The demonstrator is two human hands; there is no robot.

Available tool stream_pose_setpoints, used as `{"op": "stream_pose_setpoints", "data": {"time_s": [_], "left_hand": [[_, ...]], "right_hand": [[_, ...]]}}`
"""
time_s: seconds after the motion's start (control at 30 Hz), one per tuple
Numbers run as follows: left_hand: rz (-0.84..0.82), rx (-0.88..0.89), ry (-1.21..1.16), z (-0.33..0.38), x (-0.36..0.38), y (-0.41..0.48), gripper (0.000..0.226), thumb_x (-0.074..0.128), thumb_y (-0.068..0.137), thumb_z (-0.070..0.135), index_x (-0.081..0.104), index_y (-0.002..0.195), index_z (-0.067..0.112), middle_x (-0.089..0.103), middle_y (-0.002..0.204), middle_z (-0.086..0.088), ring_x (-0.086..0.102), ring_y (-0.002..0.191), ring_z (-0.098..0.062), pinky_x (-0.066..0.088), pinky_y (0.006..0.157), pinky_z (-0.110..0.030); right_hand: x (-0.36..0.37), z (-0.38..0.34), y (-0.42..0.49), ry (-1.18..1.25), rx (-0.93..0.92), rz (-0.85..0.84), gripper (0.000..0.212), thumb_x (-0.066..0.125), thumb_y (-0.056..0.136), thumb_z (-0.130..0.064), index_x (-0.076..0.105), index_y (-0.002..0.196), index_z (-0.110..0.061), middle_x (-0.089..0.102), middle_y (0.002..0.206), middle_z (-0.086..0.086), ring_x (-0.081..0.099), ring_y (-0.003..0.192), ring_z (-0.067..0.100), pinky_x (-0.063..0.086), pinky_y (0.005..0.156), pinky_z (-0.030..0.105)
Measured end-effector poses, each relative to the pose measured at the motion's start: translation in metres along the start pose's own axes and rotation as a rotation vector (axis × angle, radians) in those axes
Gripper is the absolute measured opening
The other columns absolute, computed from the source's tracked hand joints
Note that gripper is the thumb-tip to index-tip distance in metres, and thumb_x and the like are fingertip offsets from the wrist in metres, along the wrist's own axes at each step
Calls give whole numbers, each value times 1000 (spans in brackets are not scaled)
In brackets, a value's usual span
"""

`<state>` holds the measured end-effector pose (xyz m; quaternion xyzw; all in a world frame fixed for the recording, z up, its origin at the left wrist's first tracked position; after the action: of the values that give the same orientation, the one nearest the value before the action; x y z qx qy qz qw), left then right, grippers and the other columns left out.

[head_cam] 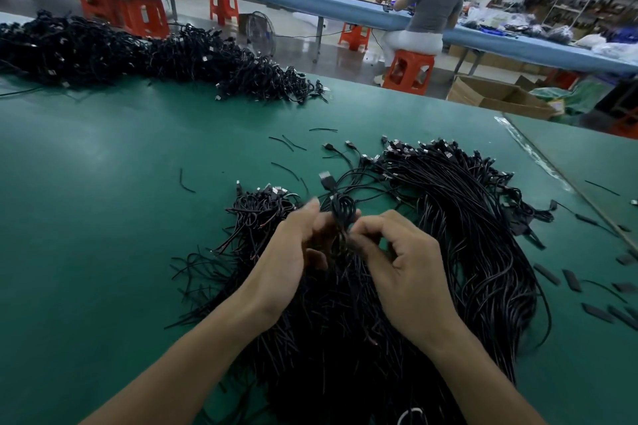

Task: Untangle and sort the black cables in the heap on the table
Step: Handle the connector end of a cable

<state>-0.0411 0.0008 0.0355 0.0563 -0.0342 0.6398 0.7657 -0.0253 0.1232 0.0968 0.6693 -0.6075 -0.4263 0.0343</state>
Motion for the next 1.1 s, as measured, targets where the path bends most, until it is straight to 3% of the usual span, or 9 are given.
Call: {"op": "stream_pose_setpoints", "data": {"time_s": [0.07,0.2,0.33,0.43,0.57,0.73,0.87,0.97,1.1], "left_hand": [[-9,-13,-8,2,1,3,74,24,81,81,74,113,37,70,106,-7,53,96,-23,39,87,-41],[26,14,6,3,-2,3,79,20,81,86,75,112,39,39,93,-12,33,86,-22,30,80,-39],[53,34,-111,3,-10,-1,62,49,84,69,75,96,13,50,102,-6,40,91,-19,37,70,-25],[-32,131,0,11,-6,-3,29,74,74,48,79,91,26,50,94,10,47,77,-2,44,64,-17],[47,82,200,-3,-12,-2,42,90,68,30,62,99,31,48,73,17,39,61,-5,40,60,-16],[99,-14,221,-12,-5,-3,40,76,74,46,60,87,13,65,63,3,53,50,-10,43,51,-21],[88,1,31,-5,1,-2,15,59,97,12,67,96,-1,73,77,-10,68,69,-18,56,63,-26],[133,-116,-327,-11,-2,0,36,43,103,10,76,89,10,74,86,-11,72,80,-22,59,69,-31],[98,-71,-263,-11,-3,6,24,70,86,39,78,89,16,73,88,-6,67,85,-16,54,78,-30]], "right_hand": [[3,2,-3,-8,14,-30,19,65,90,-14,62,85,-32,57,81,-21,55,77,0,37,68,7],[0,10,-1,19,77,-42,22,68,90,-8,65,85,-30,60,80,-19,57,76,-2,38,67,6],[7,21,-1,16,151,-104,8,70,90,-14,73,90,-22,65,83,-14,61,81,5,42,70,9],[5,29,0,15,194,-87,10,71,90,-15,71,88,-25,67,82,-14,62,81,4,44,70,9],[-3,23,3,-32,153,-29,19,71,89,-11,67,85,-29,67,84,-15,62,87,2,44,75,8],[-1,4,4,-63,34,12,15,70,89,-7,68,86,-21,63,82,-16,61,81,0,41,72,5],[1,6,0,-1,43,42,13,70,89,-8,70,88,-21,64,84,-15,62,82,2,45,72,8],[1,12,-1,14,84,62,19,70,88,-9,67,87,-27,65,84,-15,62,82,2,45,72,8],[8,17,-5,89,135,34,24,70,89,-9,67,87,-33,68,83,-15,65,84,1,46,72,7]]}}
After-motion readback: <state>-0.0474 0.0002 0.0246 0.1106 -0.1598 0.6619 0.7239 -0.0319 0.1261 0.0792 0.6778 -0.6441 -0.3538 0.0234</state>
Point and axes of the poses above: each hand's wrist, its own y-axis towards the middle knuckle, its own x-axis out of the palm, z = x × y, the point moved 8 cm from there along y, towards the middle knuckle
